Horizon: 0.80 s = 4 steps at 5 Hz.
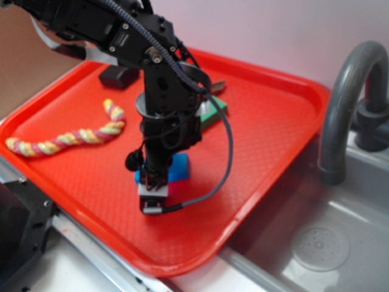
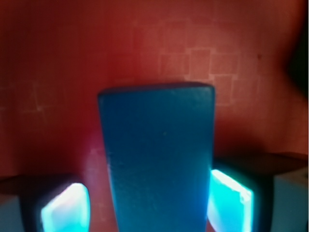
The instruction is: Grab the blue block.
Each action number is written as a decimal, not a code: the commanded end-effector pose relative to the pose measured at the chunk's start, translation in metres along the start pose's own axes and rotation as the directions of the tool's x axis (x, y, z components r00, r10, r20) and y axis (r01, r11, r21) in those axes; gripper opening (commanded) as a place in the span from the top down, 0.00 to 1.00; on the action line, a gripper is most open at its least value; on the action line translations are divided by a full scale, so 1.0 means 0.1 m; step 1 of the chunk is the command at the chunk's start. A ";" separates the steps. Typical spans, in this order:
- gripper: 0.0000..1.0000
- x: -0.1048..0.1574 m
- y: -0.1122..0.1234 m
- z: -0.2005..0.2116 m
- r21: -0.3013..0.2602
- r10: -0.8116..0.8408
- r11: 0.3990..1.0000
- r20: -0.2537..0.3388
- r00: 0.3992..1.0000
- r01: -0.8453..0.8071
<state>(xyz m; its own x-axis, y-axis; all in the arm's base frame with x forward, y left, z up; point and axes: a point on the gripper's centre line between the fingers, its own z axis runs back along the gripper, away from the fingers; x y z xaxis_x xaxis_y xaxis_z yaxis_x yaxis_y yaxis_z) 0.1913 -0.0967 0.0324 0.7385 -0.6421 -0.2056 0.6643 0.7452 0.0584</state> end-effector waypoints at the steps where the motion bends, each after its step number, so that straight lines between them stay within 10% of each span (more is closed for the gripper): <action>1: 1.00 -0.02 -0.08 -0.07 -0.003 -0.017 1.000 0.019 1.000 0.017; 4: 1.00 -0.16 0.43 0.72 -0.008 0.241 0.970 0.171 0.955 -0.243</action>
<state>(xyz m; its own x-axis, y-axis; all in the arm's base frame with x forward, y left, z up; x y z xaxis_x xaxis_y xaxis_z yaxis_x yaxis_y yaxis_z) 0.2146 -0.0651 0.0986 0.8867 -0.4570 -0.0699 0.4619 0.8824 0.0902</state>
